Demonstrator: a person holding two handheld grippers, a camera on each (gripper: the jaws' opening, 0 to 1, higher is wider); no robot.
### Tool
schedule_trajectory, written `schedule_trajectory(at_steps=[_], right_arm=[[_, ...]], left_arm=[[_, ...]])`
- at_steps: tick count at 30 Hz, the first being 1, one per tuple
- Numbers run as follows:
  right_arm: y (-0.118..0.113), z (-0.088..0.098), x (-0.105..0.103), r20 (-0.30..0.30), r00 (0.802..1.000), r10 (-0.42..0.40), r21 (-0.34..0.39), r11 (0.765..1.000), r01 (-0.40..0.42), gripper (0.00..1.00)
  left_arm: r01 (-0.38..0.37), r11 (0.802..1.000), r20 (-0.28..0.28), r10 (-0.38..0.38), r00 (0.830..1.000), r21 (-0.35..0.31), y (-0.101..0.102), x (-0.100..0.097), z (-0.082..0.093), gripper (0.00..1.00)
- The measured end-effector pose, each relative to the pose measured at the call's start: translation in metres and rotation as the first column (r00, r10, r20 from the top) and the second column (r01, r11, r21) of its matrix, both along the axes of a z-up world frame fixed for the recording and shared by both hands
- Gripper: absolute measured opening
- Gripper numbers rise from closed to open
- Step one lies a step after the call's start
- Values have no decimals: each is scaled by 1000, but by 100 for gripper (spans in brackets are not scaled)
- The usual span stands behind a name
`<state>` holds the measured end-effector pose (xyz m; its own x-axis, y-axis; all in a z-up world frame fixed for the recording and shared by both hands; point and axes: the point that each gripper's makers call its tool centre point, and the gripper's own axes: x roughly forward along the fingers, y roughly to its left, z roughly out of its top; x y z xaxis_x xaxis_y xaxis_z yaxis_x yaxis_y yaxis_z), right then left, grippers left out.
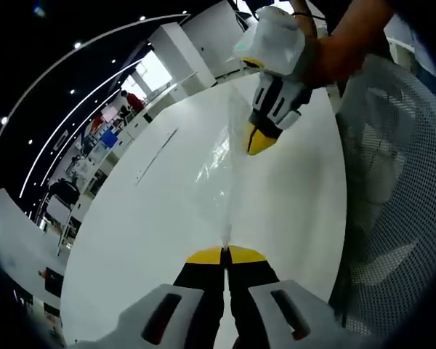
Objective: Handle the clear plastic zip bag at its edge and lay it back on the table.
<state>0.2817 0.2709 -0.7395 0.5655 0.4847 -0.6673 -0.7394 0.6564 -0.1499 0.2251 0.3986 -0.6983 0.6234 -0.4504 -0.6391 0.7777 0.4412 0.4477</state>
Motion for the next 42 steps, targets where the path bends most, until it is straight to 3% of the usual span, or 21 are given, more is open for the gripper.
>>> schedule_trajectory(at_steps=[5, 9, 14, 18, 22, 28, 30, 32, 34, 37, 42], right_arm=[[0, 1, -1, -13, 1000, 20, -18, 1000, -20, 14], [-6, 11, -4, 15, 999, 43, -37, 998, -43, 23], [-14, 43, -13, 113, 987, 118, -73, 991, -110, 29], [-1, 64, -15, 191, 958, 214, -128, 973, -192, 32], [25, 72, -28, 217, 910, 353, -206, 928, -311, 32], [54, 53, -47, 165, 837, 521, -361, 822, -441, 28], [57, 42, -48, 138, 828, 544, -396, 796, -457, 21], [57, 40, -47, 142, 832, 536, -403, 799, -446, 11], [56, 40, -48, 132, 848, 513, -378, 817, -435, 1], [54, 43, -47, 137, 873, 469, -328, 853, -406, 0], [54, 41, -44, 140, 869, 474, -334, 849, -409, 0]], left_arm=[[-35, 999, -10, 35, 999, 17, 2, 5, -8, 0], [-60, 998, -19, 60, 998, 20, 1, 9, -12, 0], [-70, 997, -17, 71, 997, 30, -1, 15, -15, 0], [-56, 997, -17, 57, 998, 47, -6, 18, -16, 0], [-49, 997, -20, 50, 999, 56, -11, 20, -17, 0], [-15, 997, -11, 16, 1000, 75, -19, 19, -13, 0], [-10, 998, -8, 11, 1000, 70, -21, 19, -11, 0], [0, 997, -5, 1, 1000, 78, -22, 18, -10, 0], [0, 997, -3, 1, 1000, 76, -22, 17, -9, 0], [0, 998, 2, -1, 1000, 58, -21, 14, -7, 0], [10, 999, -6, -10, 1000, 48, -23, 12, -8, 0]])
